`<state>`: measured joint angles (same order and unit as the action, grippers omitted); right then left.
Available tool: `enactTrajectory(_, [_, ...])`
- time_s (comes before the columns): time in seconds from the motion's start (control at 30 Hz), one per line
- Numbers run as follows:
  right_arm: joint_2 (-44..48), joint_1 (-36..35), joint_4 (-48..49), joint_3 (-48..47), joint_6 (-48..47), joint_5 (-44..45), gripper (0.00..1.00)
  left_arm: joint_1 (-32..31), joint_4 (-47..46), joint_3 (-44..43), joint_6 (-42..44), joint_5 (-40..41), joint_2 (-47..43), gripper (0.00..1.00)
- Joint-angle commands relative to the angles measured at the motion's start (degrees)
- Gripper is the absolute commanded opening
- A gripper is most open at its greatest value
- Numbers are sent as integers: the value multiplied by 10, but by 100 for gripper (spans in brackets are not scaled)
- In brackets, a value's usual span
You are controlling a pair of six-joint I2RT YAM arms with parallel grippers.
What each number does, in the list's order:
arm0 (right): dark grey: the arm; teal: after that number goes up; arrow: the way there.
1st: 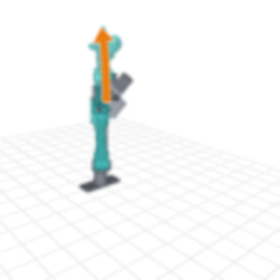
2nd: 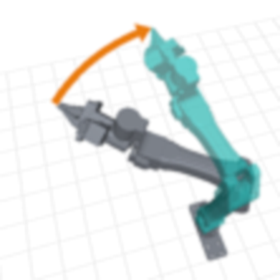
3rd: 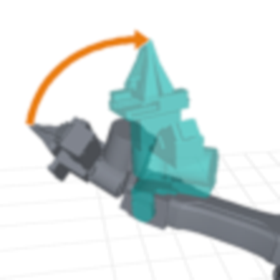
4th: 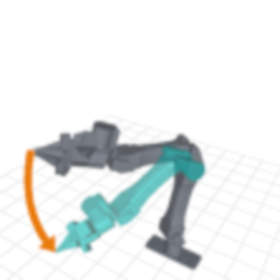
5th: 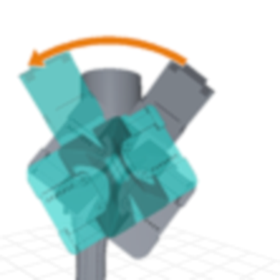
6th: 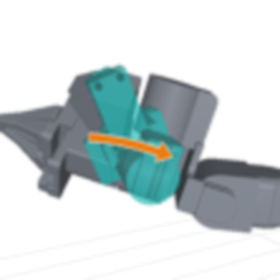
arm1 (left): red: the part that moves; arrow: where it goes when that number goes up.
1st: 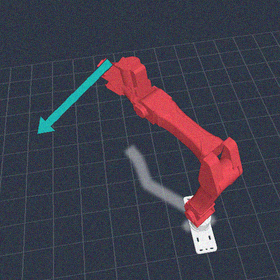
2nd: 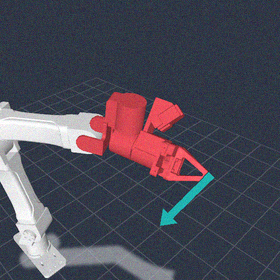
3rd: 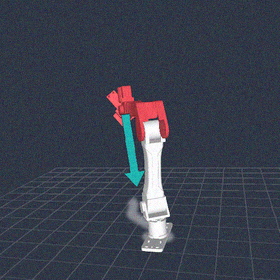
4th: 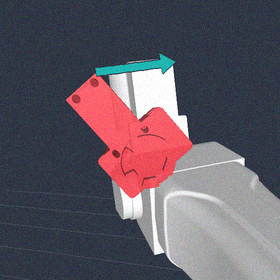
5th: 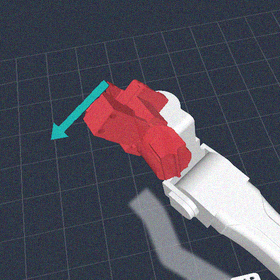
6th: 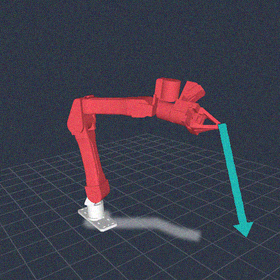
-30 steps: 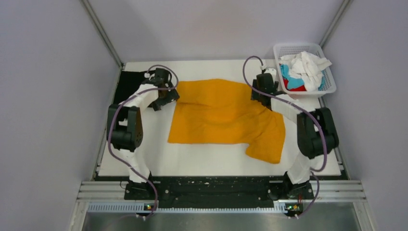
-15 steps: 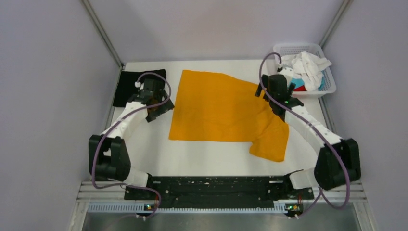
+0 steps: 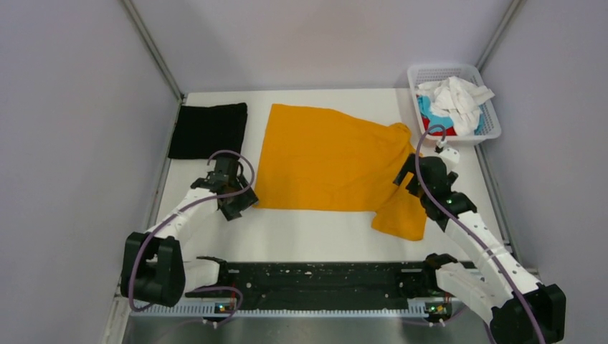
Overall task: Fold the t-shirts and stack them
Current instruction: Flatten out the tshirt
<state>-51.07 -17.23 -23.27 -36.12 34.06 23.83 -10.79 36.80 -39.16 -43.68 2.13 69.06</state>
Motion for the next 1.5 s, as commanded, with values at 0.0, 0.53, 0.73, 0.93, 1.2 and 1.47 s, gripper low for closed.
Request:
enactTrajectory(0.0, [20, -1, -33, 3, 23, -5, 99, -2, -82, -4, -21, -37, 42, 70])
enactTrajectory(0.53, [9, 0, -62, -8, 22, 8, 99, -20, -130, -37, -25, -32, 159, 42])
enactTrajectory(0.73, [13, -1, -69, -7, 19, 20, 99, -47, -125, -42, -26, -1, 167, 25])
enactTrajectory(0.93, [17, 0, -108, -18, 41, 46, 99, -59, -100, -58, -21, 30, 177, 0])
enactTrajectory(1.2, [-1, 0, -246, -34, 121, 24, 99, -58, -3, -88, -42, 195, 146, 0])
enactTrajectory(1.47, [-8, -2, -285, 7, 167, -108, 88, -39, 6, -100, -33, 222, 135, 0])
